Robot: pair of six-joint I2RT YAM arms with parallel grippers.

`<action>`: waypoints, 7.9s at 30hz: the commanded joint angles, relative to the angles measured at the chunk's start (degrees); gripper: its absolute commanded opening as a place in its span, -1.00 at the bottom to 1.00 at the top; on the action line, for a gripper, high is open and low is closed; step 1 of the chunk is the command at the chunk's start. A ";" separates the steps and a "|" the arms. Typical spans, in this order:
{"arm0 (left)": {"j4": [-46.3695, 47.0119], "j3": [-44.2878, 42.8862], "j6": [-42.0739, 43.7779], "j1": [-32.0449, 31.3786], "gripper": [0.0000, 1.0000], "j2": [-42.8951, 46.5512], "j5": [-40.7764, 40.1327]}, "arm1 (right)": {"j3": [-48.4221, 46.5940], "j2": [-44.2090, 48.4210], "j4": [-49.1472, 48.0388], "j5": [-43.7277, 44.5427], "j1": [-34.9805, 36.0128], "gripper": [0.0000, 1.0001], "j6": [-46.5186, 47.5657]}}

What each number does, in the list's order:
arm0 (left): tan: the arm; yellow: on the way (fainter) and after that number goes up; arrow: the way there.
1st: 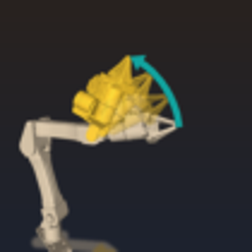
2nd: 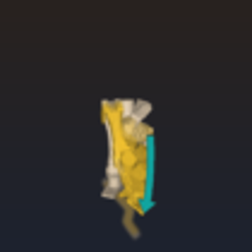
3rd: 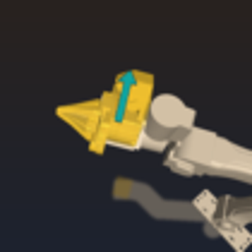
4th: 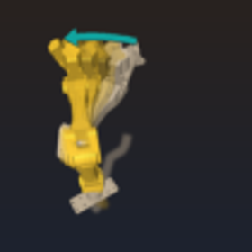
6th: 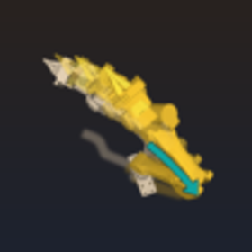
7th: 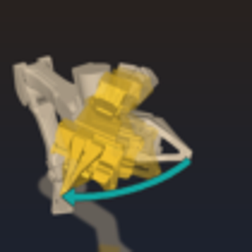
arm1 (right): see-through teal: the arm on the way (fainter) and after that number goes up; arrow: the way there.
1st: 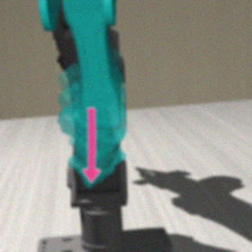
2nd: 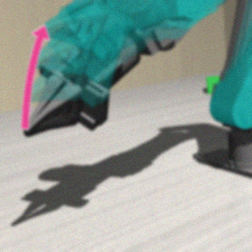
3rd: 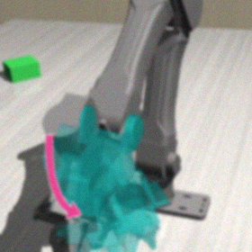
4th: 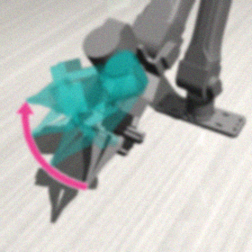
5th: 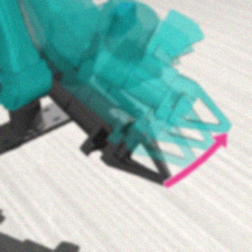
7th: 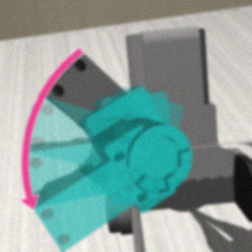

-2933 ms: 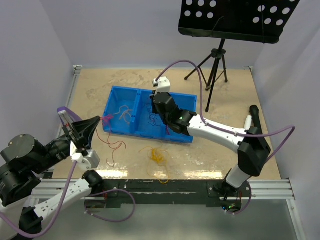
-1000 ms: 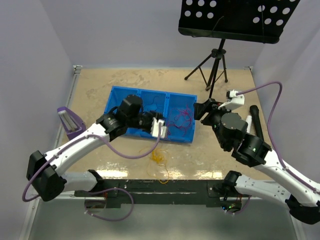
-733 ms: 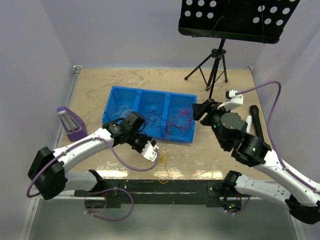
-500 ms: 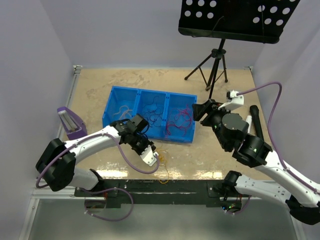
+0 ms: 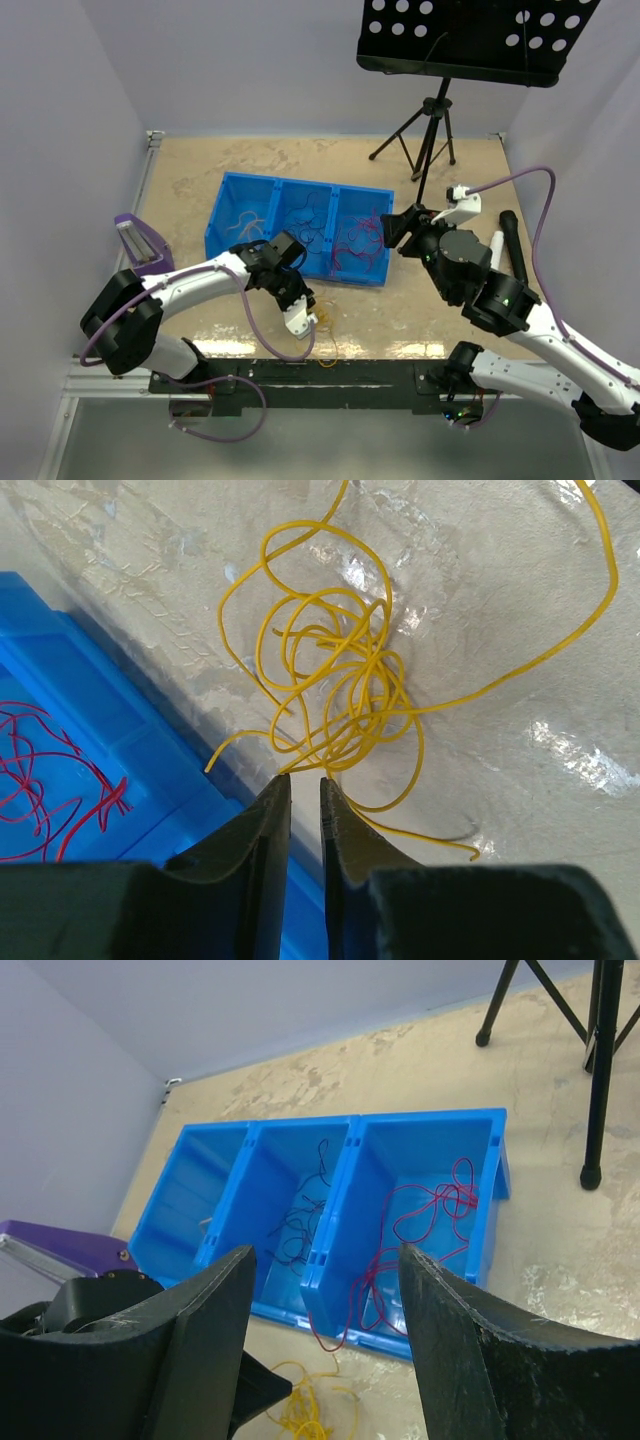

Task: Untangle the cables

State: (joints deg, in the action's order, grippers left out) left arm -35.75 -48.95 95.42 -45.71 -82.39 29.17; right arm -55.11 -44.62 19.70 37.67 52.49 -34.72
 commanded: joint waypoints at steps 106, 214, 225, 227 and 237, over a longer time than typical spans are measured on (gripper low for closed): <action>38.20 -17.77 -45.30 7.92 -1.00 30.98 -54.63 | 17.50 -8.91 -19.97 -15.17 11.32 0.39 -0.08; 7.27 -20.83 -74.67 26.82 0.95 18.41 -27.94 | 9.85 -44.58 -29.81 -12.00 17.82 -0.14 1.67; 7.27 -22.68 -74.76 26.82 0.93 19.20 -27.94 | 6.16 -48.02 -28.85 -10.16 17.82 -0.61 3.86; 7.18 -22.86 -74.76 26.91 0.93 19.28 -28.90 | 5.11 -45.31 -27.45 -9.37 17.82 -1.00 4.74; 13.85 -22.15 -78.36 29.19 0.93 23.06 -37.86 | -6.75 -26.05 -17.52 -11.04 17.91 -1.00 15.29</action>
State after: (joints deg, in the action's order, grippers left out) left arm -27.33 -69.28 21.10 -18.35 -61.87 -3.05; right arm -55.53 -76.44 -0.58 26.04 70.19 -25.52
